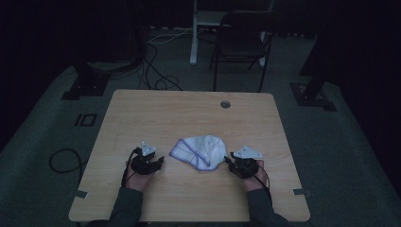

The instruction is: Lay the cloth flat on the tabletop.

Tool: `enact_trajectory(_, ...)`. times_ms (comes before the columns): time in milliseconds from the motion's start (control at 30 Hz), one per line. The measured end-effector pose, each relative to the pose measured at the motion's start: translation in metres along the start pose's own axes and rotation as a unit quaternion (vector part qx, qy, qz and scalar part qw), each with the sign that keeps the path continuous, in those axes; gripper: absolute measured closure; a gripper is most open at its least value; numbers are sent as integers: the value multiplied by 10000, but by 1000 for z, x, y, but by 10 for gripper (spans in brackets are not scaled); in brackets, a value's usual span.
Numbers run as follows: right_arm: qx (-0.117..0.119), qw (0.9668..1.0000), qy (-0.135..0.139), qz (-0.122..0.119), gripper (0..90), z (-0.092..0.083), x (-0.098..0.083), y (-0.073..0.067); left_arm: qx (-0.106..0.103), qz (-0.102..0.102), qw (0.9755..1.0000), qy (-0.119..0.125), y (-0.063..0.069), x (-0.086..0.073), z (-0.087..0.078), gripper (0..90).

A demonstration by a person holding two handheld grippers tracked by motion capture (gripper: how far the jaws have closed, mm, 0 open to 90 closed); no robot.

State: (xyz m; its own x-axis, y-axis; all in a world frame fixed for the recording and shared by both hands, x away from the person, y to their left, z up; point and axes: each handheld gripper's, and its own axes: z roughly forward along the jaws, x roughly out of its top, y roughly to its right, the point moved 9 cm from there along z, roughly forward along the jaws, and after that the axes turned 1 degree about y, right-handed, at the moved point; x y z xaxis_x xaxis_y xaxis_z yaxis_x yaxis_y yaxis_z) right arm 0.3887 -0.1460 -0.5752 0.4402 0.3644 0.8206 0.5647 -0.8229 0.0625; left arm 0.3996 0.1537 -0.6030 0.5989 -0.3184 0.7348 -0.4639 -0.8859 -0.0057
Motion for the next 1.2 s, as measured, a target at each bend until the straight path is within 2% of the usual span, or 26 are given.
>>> enact_trajectory(333, 194, 9997, 58, -145, 647, 1, 6, -21, -175, 143, 9997, 85, 16, 5, -3, 534)
enact_trajectory(433, 262, 9994, 78, -226, 648, 2, 8, -29, -246, 200, 9994, 99, 21, 7, -4, 535)
enact_trajectory(533, 316, 9990, 64, -294, 648, 3, 9, -35, -356, 167, 9991, 138, 27, 10, -4, 539)
enact_trajectory(833, 452, 9976, 50, -528, 657, 9, 10, -55, -553, 317, 9978, 183, 47, 16, -2, 551)
enact_trajectory(967, 549, 9961, 58, -687, 698, 9, 10, -66, -699, 367, 9967, 192, 58, 19, 1, 565)
enact_trajectory(1167, 696, 9944, 44, -798, 746, 11, 9, -77, -812, 453, 9955, 192, 71, 24, 7, 582)
enact_trajectory(1200, 758, 9933, 45, -875, 761, 12, 9, -82, -829, 466, 9953, 190, 73, 25, 7, 591)
